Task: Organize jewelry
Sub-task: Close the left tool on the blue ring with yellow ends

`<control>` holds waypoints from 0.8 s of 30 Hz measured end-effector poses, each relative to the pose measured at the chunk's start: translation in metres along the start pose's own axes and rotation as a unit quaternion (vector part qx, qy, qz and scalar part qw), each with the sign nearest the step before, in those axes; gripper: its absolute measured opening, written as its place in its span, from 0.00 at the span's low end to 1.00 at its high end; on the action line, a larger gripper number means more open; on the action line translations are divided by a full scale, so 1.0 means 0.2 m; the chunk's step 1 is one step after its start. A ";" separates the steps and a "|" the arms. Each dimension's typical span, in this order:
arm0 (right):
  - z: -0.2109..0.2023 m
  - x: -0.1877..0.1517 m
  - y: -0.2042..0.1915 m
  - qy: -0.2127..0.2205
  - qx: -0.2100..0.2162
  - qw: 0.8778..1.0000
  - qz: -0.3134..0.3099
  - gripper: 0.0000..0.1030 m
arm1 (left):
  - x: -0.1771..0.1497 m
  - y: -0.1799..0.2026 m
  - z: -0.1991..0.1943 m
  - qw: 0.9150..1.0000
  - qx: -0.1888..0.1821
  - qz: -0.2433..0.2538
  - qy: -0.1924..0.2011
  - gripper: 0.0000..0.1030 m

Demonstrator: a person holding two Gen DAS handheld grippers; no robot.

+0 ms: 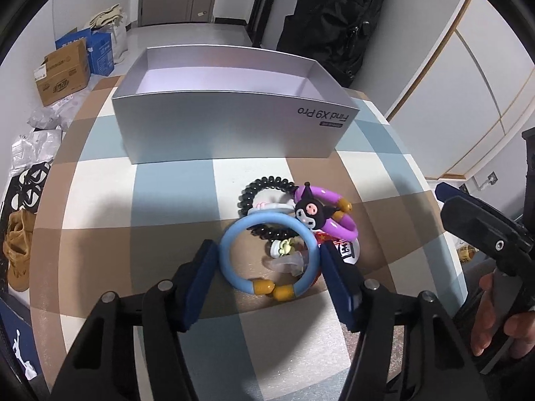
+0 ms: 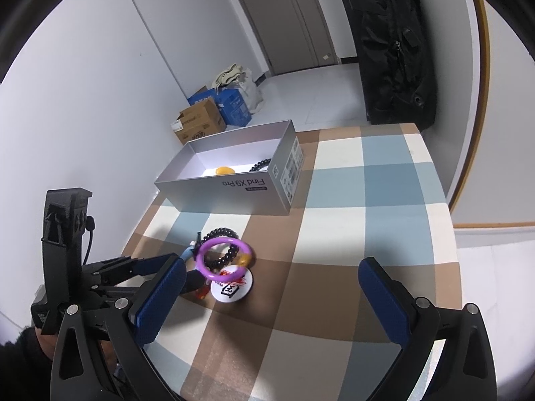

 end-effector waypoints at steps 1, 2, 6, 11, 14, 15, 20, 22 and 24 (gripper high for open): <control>0.00 0.00 0.00 -0.001 0.000 1.000 0.000 1.00 | 0.00 0.00 0.00 1.000 -0.003 0.000 -0.001 0.56; 0.00 0.00 0.00 -0.001 -0.001 1.000 -0.001 1.00 | 0.00 0.00 0.00 1.000 -0.006 -0.002 -0.003 0.56; 0.00 0.00 0.00 -0.001 -0.004 1.000 0.003 1.00 | 0.01 -0.03 0.00 1.000 -0.018 -0.017 -0.005 0.56; 0.00 -0.01 0.02 -0.003 -0.005 1.000 0.013 1.00 | 0.01 -0.06 -0.02 0.998 -0.040 -0.046 -0.006 0.56; 0.01 -0.01 0.03 -0.004 -0.006 1.000 0.016 1.00 | 0.01 -0.09 -0.03 0.996 -0.056 -0.069 -0.004 0.56; 0.01 -0.01 0.03 -0.004 -0.008 1.000 0.016 1.00 | 0.01 -0.11 -0.04 0.995 -0.061 -0.077 -0.001 0.56; 0.03 -0.02 0.01 -0.015 0.004 1.000 0.016 1.00 | 0.03 -0.14 -0.10 0.991 -0.084 -0.104 0.019 0.56; 0.04 -0.02 -0.02 -0.016 0.010 1.000 0.009 1.00 | 0.04 -0.16 -0.13 0.989 -0.092 -0.116 0.030 0.56; 0.06 -0.02 -0.04 -0.021 0.010 1.000 0.002 1.00 | 0.05 -0.18 -0.15 0.987 -0.095 -0.126 0.040 0.56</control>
Point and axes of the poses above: each gripper's, at about its wrist camera, not at the fingertips, and z roughly the way its jaws point, y to its right, x to its top, the point moved 3 cm from there along z, roughly the way its jaws point, and after that the axes turned 5 degrees about -y, right-handed, at the moved point
